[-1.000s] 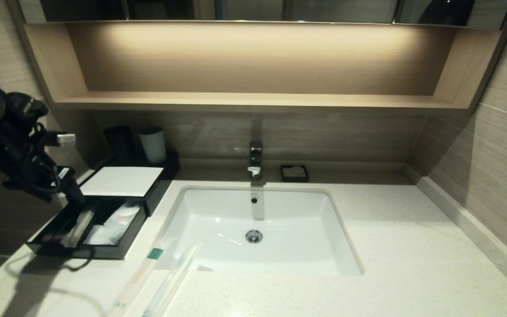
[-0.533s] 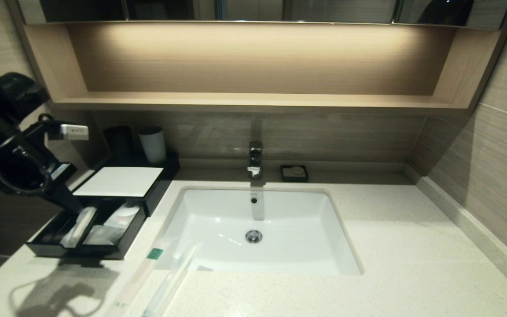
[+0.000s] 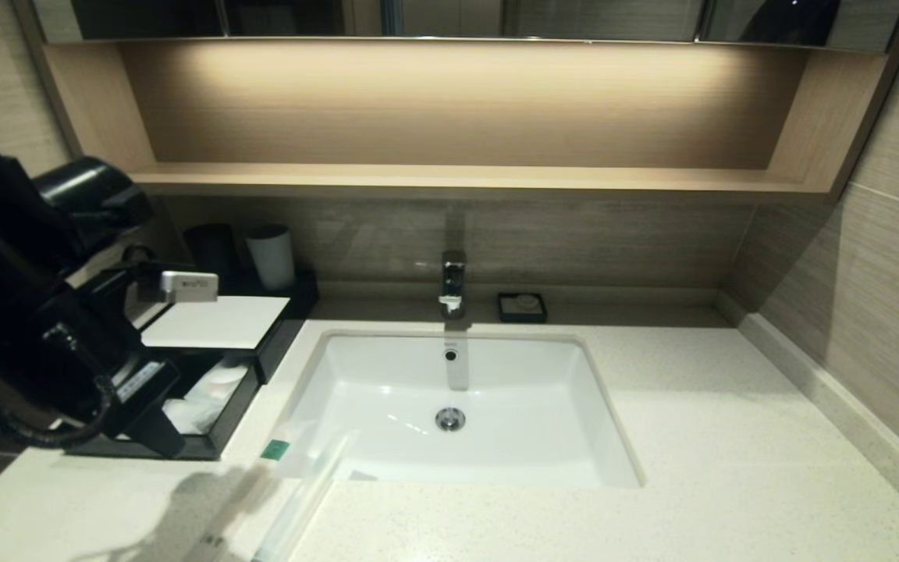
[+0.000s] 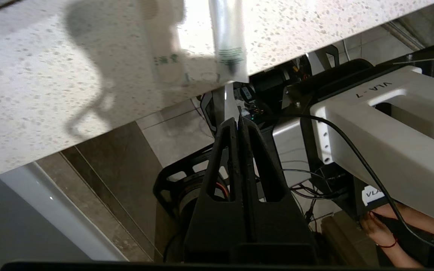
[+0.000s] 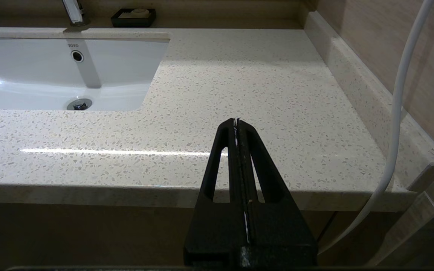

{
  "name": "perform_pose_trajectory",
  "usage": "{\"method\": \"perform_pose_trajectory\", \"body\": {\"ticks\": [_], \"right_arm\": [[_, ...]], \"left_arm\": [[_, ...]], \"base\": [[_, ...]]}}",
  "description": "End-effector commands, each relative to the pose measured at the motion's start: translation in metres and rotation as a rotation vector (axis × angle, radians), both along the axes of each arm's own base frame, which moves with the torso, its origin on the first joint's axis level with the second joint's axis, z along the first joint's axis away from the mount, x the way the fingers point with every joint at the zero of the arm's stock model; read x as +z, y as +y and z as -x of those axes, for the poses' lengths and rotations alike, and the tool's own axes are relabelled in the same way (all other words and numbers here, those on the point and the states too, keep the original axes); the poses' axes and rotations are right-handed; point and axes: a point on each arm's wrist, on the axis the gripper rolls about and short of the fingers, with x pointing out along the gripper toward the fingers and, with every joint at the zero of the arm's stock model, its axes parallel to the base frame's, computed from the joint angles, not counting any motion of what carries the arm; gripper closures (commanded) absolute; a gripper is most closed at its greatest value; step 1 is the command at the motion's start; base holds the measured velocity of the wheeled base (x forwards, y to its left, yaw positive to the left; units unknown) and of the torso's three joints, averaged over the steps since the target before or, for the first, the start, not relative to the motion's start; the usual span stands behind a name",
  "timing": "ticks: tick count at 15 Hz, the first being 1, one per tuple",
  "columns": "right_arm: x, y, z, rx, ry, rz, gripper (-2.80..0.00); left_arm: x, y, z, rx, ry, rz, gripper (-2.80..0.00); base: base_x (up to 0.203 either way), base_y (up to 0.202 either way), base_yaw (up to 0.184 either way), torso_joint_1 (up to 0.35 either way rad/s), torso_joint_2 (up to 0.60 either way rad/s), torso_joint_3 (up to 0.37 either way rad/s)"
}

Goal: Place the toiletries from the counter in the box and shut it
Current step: Pick up the bathroom toiletry

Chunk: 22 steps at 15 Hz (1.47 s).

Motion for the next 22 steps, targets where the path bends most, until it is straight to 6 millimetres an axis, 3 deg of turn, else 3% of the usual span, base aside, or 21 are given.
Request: {"method": "perform_pose_trajectory", "body": {"ticks": [1, 5, 10, 15, 22], "right_arm": [[0.000, 0.000, 0.000, 0.000, 0.001, 0.000, 0.00], [0.000, 0.000, 0.000, 0.000, 0.000, 0.000, 0.00], [0.000, 0.000, 0.000, 0.000, 0.001, 0.000, 0.00], [0.000, 0.000, 0.000, 0.000, 0.002, 0.000, 0.00], [0.000, 0.000, 0.000, 0.000, 0.002, 0.000, 0.00]], "left_arm": [[-0.011, -0.017, 0.024, -0.035, 0.014, -0.007, 0.00], [-0.041, -0.045, 0.039, -0.003, 0.022, -0.068, 0.00], [-0.061, -0.057, 0.038, 0.071, 0.070, -0.087, 0.00], [-0.078, -0.068, 0.041, 0.033, 0.078, -0.096, 0.00], [-0.078, -0.071, 0.045, -0.002, 0.091, -0.115, 0.00]], "base": [[0.000, 0.000, 0.000, 0.000, 0.00, 0.000], [0.000, 0.000, 0.000, 0.000, 0.00, 0.000], [0.000, 0.000, 0.000, 0.000, 0.00, 0.000], [0.000, 0.000, 0.000, 0.000, 0.00, 0.000], [0.000, 0.000, 0.000, 0.000, 0.00, 0.000]]}}
